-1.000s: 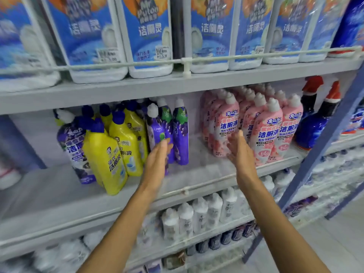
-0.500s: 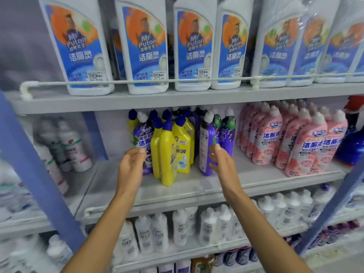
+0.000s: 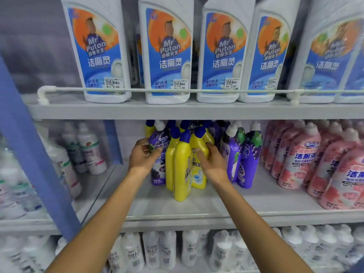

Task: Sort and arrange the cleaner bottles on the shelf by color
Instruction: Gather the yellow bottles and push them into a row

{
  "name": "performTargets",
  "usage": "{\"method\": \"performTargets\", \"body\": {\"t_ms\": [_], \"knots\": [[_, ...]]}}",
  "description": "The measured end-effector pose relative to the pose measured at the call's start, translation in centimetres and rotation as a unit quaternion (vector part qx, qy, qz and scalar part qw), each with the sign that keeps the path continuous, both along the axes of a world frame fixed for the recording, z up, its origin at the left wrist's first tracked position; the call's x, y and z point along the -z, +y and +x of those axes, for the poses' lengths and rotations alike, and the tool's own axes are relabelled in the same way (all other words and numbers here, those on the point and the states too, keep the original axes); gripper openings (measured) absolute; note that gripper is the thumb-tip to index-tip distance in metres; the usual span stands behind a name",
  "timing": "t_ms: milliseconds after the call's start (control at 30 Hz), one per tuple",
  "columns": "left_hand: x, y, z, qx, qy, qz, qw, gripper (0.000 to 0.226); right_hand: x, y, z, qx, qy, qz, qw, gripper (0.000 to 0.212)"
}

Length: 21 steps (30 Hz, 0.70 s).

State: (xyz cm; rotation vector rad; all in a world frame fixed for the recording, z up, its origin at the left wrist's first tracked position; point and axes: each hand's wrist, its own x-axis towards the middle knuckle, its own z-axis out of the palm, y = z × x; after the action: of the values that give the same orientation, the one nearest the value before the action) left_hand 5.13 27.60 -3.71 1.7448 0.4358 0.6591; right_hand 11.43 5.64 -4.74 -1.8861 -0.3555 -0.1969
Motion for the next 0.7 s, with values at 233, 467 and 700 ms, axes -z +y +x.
{"method": "performTargets", "body": {"t_ms": [233,467,700], "knots": [[1.2,0.4,1.7,-0.014,-0.013,0.069,0.997,0.038,2.7,0.4,1.7,0.033,-0.061,-0.015,0.997,0.05],[1.3,1.6,-1.1,0.004,-0.027,0.082,0.996,0.038,3.6,-0.1,3.1,0.012,-0.081,-0.032,0.996,0.054],[1.9,2.6,-6.5,0.035,-0.007,0.048,0.998,0.03,3.4,-0.3,1.7,0.06,-0.104,-0.032,0.992,0.041]]}}
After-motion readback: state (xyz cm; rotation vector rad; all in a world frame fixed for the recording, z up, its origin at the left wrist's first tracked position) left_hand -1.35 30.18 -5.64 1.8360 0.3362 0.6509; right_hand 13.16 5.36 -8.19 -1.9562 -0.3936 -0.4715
